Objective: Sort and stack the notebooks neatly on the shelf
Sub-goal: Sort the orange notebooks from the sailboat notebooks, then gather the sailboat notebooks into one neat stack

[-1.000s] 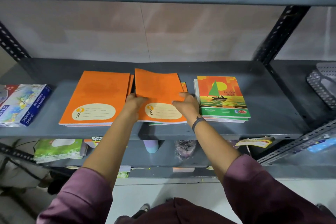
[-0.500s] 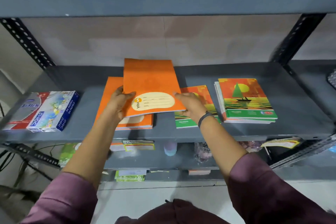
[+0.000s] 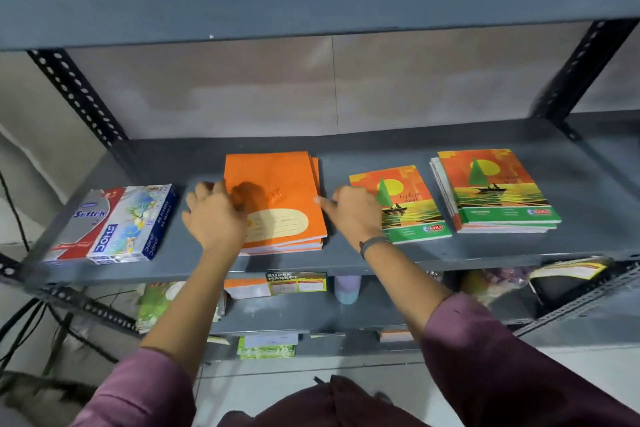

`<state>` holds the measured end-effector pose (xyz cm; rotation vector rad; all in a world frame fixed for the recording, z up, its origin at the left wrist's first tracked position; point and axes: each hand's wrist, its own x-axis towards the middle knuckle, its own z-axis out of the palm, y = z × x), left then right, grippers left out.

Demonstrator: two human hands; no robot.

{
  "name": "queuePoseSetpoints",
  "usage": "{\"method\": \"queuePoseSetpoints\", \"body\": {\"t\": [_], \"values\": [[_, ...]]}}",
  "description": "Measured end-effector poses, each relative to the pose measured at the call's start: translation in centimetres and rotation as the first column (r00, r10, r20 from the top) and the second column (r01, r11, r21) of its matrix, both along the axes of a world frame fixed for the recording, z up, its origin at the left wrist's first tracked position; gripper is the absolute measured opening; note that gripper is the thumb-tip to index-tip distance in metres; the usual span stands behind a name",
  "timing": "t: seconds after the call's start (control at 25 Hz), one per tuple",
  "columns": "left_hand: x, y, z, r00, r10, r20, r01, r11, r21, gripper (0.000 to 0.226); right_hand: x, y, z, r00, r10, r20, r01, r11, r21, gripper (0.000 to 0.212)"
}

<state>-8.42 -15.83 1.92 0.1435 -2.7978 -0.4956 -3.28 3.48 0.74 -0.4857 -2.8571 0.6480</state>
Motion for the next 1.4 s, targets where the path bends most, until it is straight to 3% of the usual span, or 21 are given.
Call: {"method": "queuePoseSetpoints", "body": {"t": [0.08,0.2,0.32,0.48,0.6,0.76,0.88,1.04,1.08,1.24,1.4], "values": [[1.1,2.7,0.4,0.977,-0.169,-0.132,0.183,0.978,0.104,0.036,0.5,2.8,-0.1,0.989,-0.126,-0.077,0.132,0.989,0.068,0.044],[3.6,8.0,0.0,0.907,-0.388,-0.162,0.42,0.824,0.38,0.036,1.5,7.3,-1.0,0.959,-0.277,0.064,0.267,0.956,0.124,0.044],[5.6,12.5,-1.1,0.828,-0.561,0.025,0.444,0.681,0.582,0.039,2.7,9.9,-2.3,0.936,-0.285,0.206,0.261,0.955,0.139,0.054],[6.2,15.7,-2.1,0.669,-0.638,0.381,0.312,0.707,0.635,0.052,3.4,11.0,-3.3,0.955,-0.253,0.153,0.252,0.967,0.026,0.059],[6.5,17.1,-1.6,0.688,-0.599,0.409,0.093,0.632,0.77,0.047,2.9,11.5,-2.9,0.957,-0.282,0.073,0.289,0.949,-0.126,0.057],[6.8,17.9,-1.2,0.826,-0.379,0.418,-0.285,0.358,0.889,0.032,1.8,12.7,-2.3,0.924,-0.372,0.087,0.369,0.811,-0.455,0.055],[6.9,18.2,-0.6,0.861,-0.221,0.458,-0.43,0.165,0.888,0.017,1.0,13.0,-1.8,0.916,-0.389,0.099,0.352,0.657,-0.667,0.044],[6.9,20.1,0.5,0.873,-0.171,0.456,-0.448,0.086,0.89,0.004,0.9,14.2,0.0,0.869,-0.494,-0.007,0.339,0.606,-0.72,0.023],[6.9,21.1,0.7,0.881,-0.18,0.438,-0.433,0.073,0.899,0.011,1.1,15.1,0.8,0.855,-0.517,-0.044,0.332,0.61,-0.719,0.023],[7.1,26.5,2.2,0.892,-0.326,0.314,-0.324,0.026,0.946,0.021,3.0,20.9,3.2,0.791,-0.594,-0.146,0.366,0.651,-0.665,0.022],[8.2,31.6,2.7,0.84,-0.486,0.241,-0.259,0.031,0.965,0.022,5.7,26.9,2.6,0.73,-0.679,-0.08,0.483,0.595,-0.642,0.024]]}}
